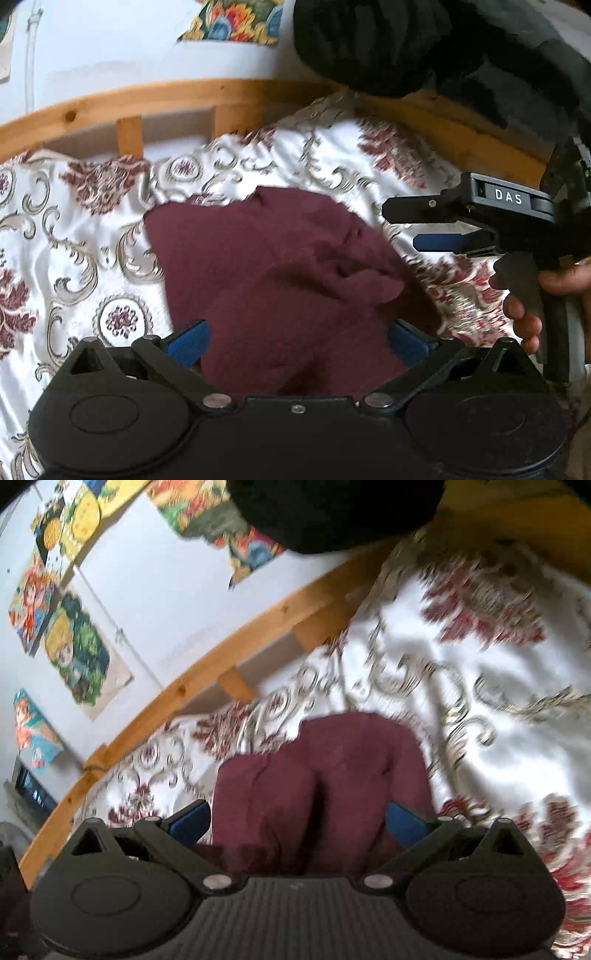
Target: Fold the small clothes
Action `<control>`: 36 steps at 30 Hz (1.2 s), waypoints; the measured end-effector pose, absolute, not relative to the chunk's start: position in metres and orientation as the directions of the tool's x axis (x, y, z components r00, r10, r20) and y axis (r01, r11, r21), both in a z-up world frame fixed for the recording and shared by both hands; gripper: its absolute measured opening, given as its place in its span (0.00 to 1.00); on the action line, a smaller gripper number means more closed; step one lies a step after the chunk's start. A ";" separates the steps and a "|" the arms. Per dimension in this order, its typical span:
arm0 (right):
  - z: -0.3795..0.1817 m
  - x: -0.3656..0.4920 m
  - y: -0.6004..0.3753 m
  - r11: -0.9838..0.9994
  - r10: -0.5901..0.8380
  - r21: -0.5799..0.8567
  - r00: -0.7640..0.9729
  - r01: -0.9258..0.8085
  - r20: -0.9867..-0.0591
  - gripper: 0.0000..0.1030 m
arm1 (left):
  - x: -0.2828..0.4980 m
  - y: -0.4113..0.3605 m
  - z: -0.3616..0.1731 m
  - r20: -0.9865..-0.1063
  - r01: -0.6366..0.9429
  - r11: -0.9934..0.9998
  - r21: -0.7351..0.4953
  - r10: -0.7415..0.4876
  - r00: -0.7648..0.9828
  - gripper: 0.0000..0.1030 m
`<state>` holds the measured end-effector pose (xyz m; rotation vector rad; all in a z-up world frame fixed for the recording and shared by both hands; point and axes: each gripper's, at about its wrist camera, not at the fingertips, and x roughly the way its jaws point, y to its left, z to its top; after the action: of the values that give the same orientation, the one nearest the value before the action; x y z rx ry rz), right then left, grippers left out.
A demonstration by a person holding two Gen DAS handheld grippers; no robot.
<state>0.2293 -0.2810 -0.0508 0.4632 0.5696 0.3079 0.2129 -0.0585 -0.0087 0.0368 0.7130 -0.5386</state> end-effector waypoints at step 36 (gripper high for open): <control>-0.084 0.297 -0.239 0.867 0.410 0.466 0.783 -0.176 -0.468 0.20 | 0.209 -0.068 -0.014 -0.668 0.473 0.881 -0.010 -0.358 0.652 0.41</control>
<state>0.2967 -0.2392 -0.0841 0.4173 0.5934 0.3264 0.2090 -0.0682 -0.0139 0.1708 0.7188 -0.4744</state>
